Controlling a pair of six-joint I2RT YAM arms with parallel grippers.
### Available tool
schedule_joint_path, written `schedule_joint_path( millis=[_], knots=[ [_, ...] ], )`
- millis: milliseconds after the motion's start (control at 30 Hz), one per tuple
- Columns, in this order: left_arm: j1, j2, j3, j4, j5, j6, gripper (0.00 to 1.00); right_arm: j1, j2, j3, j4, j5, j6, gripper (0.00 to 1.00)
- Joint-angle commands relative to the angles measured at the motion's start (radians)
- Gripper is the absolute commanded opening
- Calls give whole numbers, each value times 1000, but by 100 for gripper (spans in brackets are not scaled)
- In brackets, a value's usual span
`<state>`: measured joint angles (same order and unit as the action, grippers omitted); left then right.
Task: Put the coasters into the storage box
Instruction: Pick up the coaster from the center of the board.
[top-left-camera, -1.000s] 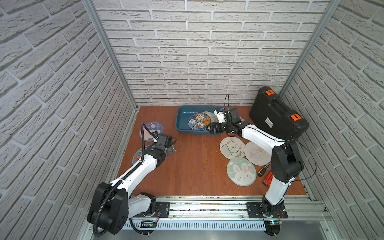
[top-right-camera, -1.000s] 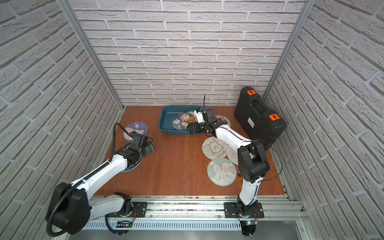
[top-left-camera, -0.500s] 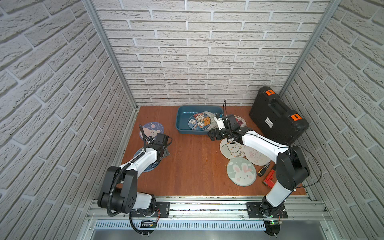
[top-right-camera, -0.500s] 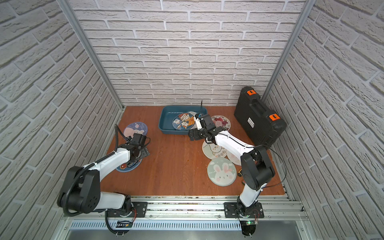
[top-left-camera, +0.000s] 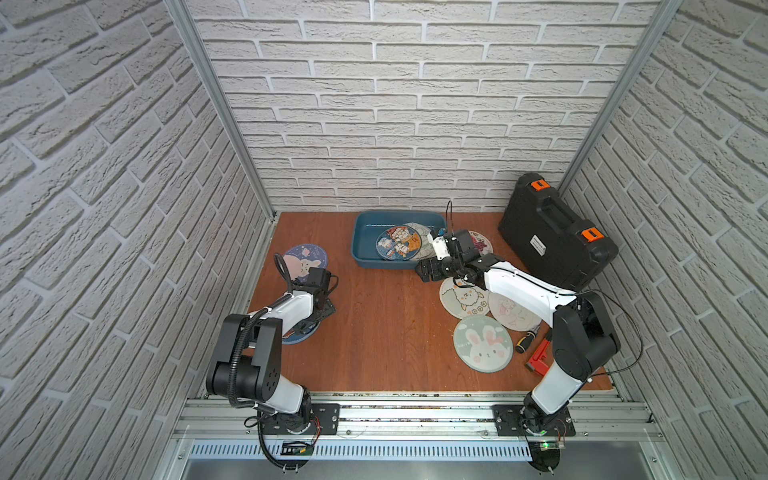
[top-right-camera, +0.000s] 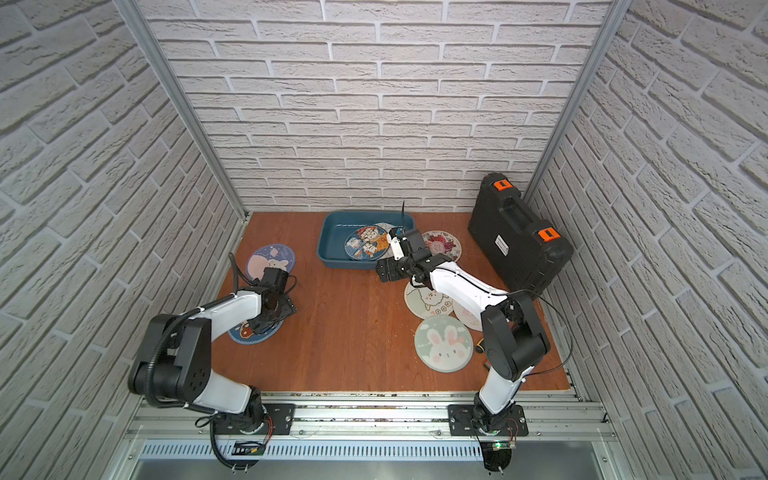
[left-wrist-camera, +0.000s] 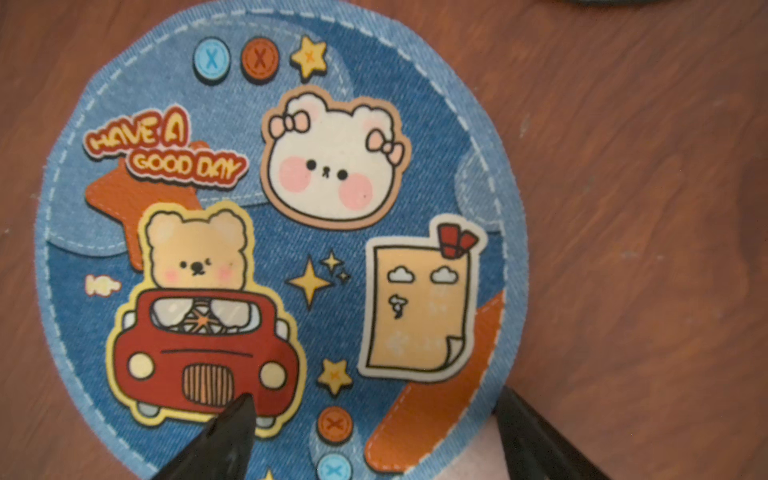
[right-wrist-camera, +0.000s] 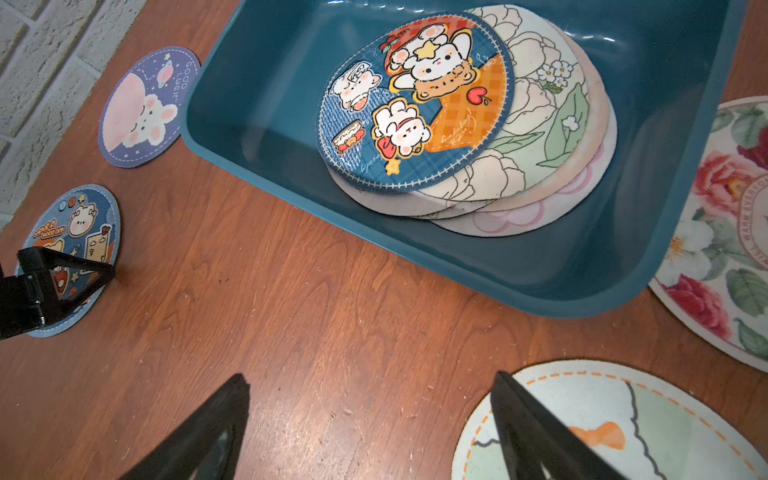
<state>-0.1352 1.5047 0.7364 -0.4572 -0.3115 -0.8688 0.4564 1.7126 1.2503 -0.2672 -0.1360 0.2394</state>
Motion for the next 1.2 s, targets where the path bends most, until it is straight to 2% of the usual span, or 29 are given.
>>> schedule_joint_path(
  millis=[0,100,267,367,633,733,933,1167],
  knots=[
    [14,27,12,-1,26,4,88,9,-6,-6,46,-18,12,90],
    [15,29,12,-1,29,7,86,10,-4,-6,46,-22,12,90],
    [14,41,5,1,38,6,74,10,-6,-5,39,-18,8,89],
    [15,49,-1,5,41,2,61,10,-7,-2,34,-12,4,89],
    [17,39,-21,21,41,2,15,10,-7,0,26,-8,2,89],
    [17,34,-26,28,42,6,1,11,-7,0,26,-9,3,89],
    [4,-28,-56,117,106,42,0,22,-8,6,16,2,-2,88],
    [-139,-137,-26,151,88,128,0,50,8,39,-5,-35,-6,87]
  ],
)
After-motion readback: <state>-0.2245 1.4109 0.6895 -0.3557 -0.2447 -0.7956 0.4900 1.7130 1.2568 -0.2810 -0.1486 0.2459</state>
